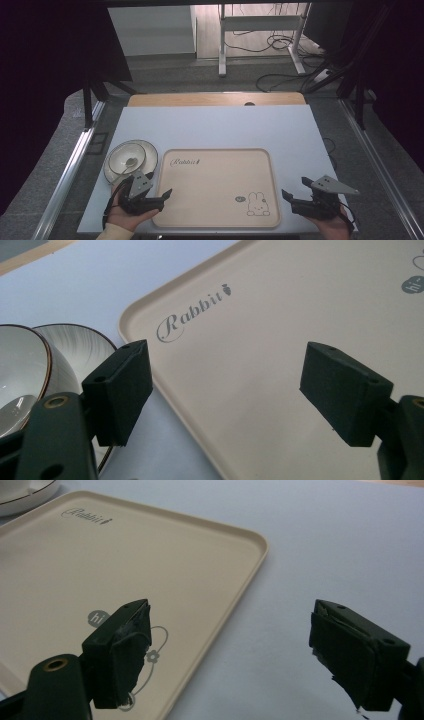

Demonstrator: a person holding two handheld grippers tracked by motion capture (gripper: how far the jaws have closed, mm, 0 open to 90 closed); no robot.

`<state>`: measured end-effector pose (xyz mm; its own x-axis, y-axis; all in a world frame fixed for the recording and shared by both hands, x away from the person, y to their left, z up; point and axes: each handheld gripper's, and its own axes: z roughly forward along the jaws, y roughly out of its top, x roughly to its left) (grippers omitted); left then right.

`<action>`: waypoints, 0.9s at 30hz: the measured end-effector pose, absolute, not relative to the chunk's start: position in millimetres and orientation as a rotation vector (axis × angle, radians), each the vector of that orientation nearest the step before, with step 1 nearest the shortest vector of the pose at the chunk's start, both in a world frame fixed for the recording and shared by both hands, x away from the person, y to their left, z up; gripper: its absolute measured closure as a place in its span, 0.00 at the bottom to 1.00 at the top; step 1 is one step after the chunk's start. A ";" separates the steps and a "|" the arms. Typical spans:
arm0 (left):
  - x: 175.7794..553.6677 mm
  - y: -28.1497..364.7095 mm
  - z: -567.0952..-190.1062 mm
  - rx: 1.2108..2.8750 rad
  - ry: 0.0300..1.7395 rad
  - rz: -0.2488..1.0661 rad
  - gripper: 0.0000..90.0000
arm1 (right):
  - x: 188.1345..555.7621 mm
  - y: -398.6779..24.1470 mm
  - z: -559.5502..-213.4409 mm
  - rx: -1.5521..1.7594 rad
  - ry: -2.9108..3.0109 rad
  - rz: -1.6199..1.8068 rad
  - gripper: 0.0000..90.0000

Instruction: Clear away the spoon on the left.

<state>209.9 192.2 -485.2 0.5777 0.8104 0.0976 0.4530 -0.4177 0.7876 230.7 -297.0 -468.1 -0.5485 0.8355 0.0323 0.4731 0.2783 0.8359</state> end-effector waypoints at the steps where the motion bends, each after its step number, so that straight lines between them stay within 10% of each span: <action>1: 210.1 191.6 -485.2 2.076 0.998 0.628 0.23 | 231.6 -297.7 -468.3 1.180 2.135 1.177 0.19; 27: 202.6 194.6 -480.0 2.067 0.959 0.658 0.23 | 228.2 -276.9 -477.0 1.104 2.243 1.141 0.22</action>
